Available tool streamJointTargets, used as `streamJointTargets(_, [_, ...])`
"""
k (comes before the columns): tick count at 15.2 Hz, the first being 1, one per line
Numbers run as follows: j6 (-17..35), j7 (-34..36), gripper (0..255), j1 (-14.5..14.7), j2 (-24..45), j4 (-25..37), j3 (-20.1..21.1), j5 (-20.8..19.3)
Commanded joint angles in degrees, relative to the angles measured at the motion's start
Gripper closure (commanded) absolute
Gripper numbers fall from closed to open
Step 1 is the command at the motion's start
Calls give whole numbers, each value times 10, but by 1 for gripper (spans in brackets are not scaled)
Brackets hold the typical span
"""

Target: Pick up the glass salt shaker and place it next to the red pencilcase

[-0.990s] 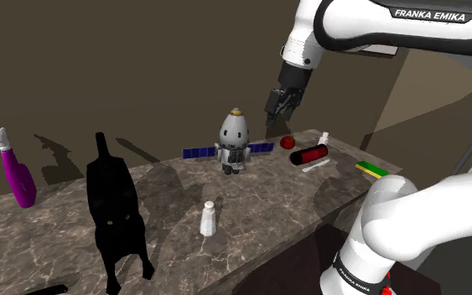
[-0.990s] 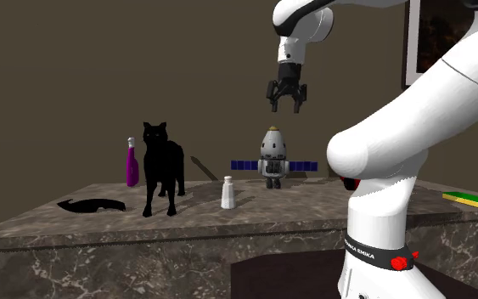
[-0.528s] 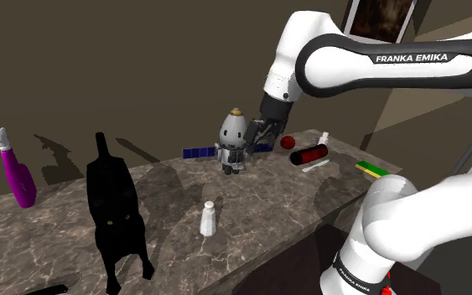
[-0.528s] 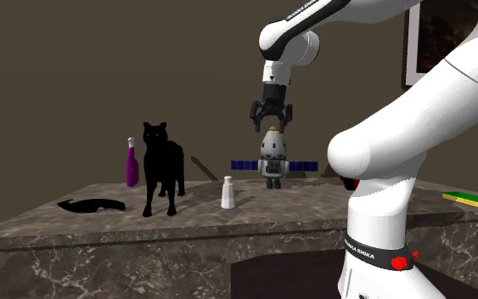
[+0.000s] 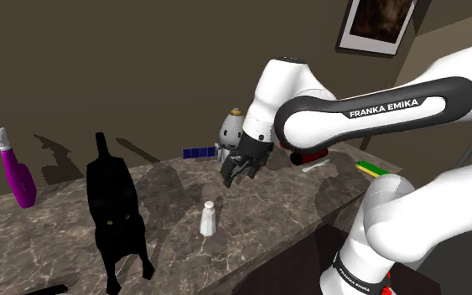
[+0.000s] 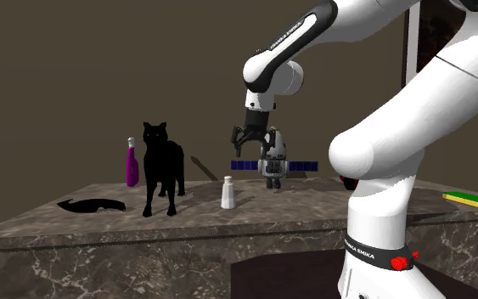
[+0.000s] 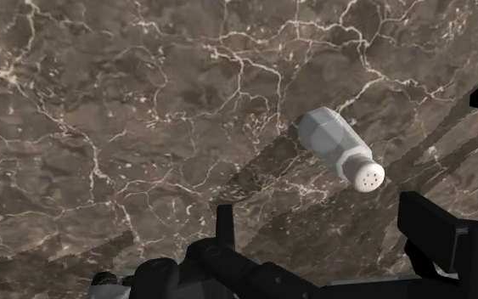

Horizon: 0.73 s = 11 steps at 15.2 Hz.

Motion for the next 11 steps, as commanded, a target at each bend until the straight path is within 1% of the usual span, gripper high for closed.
streamJointTargets(1, [49, 27, 0, 4, 29, -10, 25, 13])
streamJointTargets(4, [125, 69, 0, 5, 83, -19, 66, 27])
streamJointTargets(7, [199, 115, 0, -4, 146, -18, 110, 29])
streamJointTargets(11, [242, 121, 0, -15, 184, -23, 123, 22])
